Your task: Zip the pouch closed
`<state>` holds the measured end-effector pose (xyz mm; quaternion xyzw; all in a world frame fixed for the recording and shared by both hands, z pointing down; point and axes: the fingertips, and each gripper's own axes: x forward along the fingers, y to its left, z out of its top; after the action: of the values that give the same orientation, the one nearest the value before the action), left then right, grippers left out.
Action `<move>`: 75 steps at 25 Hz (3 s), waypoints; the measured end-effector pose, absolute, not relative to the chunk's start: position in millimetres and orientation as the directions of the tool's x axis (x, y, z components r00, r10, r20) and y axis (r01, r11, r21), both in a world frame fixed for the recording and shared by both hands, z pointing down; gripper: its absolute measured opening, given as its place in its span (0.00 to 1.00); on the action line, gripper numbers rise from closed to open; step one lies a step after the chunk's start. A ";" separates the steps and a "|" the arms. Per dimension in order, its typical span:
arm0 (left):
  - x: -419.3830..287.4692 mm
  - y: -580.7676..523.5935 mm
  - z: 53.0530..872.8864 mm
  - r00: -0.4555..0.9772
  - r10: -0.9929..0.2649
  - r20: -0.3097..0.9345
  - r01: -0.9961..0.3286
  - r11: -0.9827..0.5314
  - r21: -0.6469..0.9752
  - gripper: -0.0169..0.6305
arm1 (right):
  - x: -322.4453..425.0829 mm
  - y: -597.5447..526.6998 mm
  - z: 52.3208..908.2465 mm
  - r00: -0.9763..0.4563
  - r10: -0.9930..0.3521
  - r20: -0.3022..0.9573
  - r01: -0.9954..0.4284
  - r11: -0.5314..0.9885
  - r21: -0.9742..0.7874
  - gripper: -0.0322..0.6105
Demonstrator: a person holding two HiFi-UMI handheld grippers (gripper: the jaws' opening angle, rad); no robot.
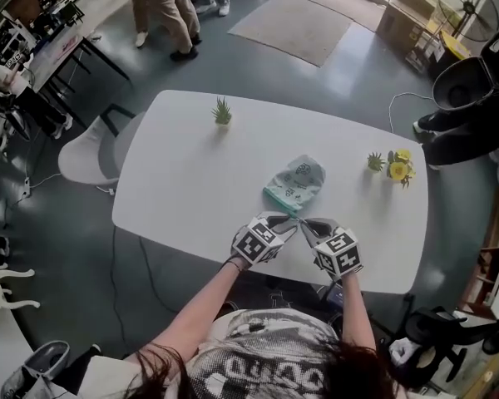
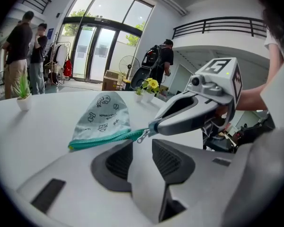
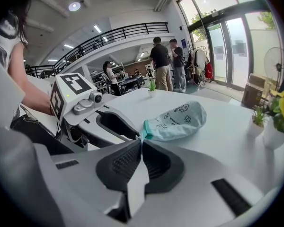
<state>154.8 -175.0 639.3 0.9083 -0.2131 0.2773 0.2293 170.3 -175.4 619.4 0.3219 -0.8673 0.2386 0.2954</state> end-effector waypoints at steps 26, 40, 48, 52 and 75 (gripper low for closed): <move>145.6 -178.6 639.8 0.746 -0.232 0.625 -0.513 -0.798 0.316 0.05 | 168.4 -172.3 618.5 -0.608 -0.415 0.677 -0.702 0.679 -0.214 0.07; 120.1 -204.7 660.2 0.687 -0.232 0.688 -0.547 -0.789 0.280 0.05 | 174.1 -176.1 618.7 -0.609 -0.418 0.674 -0.705 0.674 -0.220 0.07; 109.8 -215.1 667.8 0.658 -0.212 0.722 -0.532 -0.810 0.247 0.05 | 174.0 -178.9 620.3 -0.611 -0.420 0.671 -0.705 0.674 -0.220 0.07; 96.7 -224.7 678.6 0.630 -0.225 0.743 -0.563 -0.792 0.238 0.05 | 178.8 -178.3 620.4 -0.610 -0.422 0.671 -0.707 0.672 -0.221 0.07; 58.7 -243.9 695.5 0.524 -0.261 0.811 -0.652 -0.736 0.184 0.10 | 196.1 -177.0 639.9 -0.557 -0.412 0.721 -0.731 0.656 -0.189 0.07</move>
<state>58.7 -243.9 695.5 0.8389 -0.2720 0.4052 0.2410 196.1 -177.0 639.9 0.3369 -0.8484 0.2420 0.3289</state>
